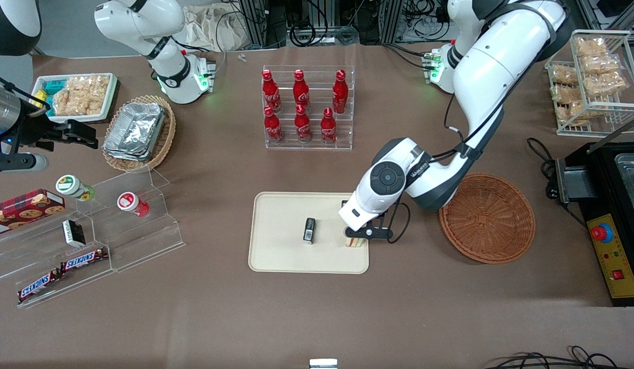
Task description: Place sandwich from basket to tray
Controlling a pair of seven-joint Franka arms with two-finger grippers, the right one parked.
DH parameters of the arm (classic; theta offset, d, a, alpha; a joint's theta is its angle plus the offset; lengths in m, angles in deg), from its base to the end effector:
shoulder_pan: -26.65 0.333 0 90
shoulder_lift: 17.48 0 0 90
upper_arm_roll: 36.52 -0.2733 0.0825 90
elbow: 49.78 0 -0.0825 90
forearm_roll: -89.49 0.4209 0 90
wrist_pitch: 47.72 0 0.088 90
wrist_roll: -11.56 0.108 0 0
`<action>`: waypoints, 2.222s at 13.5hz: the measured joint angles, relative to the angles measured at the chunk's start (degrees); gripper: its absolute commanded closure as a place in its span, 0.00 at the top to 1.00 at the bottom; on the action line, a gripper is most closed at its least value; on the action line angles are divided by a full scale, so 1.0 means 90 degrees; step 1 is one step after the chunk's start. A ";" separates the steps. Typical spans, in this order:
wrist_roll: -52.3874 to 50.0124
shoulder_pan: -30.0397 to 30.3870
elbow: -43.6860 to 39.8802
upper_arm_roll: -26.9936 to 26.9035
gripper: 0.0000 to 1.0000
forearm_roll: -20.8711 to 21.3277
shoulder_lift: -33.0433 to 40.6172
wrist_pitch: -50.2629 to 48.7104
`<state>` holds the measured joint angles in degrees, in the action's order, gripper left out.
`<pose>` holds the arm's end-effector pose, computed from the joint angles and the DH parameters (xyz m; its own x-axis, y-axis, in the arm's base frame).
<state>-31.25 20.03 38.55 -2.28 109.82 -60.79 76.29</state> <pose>0.5731 -0.4147 0.2105 0.9974 -0.0381 -0.0609 -0.0329 -0.9959 0.0847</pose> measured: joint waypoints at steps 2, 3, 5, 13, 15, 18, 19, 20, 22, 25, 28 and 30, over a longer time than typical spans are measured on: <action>-0.0207 -0.0002 -0.0019 0.0000 0.99 0.0086 -0.0060 0.0000; -0.0254 -0.0004 -0.0020 0.0000 0.99 0.0098 -0.0070 0.0000; -0.0292 -0.0007 -0.0020 0.0000 0.99 0.0100 -0.0072 0.0000; -0.0143 0.0010 -0.0515 0.0010 0.99 0.0086 0.0052 -0.1355; 0.0301 0.0047 -0.0808 0.0006 0.99 -0.0101 0.0305 -0.2260; 0.1196 0.0488 -0.0925 0.0010 0.99 -0.0277 0.0981 -0.3444; 0.1542 0.0662 -0.0926 0.0009 0.99 -0.0288 0.1213 -0.3780; 0.1908 0.0841 -0.0925 0.0007 0.99 -0.0292 0.1421 -0.4066; 0.2702 0.1271 -0.0924 -0.0001 0.99 -0.0354 0.1810 -0.4461; 0.3735 0.1997 -0.0921 -0.0028 0.99 -0.0392 0.2410 -0.4876; 0.3944 0.2587 -0.0919 -0.0036 0.99 -0.0393 0.2805 -0.5123; 0.3945 0.2807 -0.0915 -0.0037 0.99 -0.0399 0.2902 -0.5131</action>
<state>4.25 45.30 30.31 -2.61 106.23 -34.68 30.11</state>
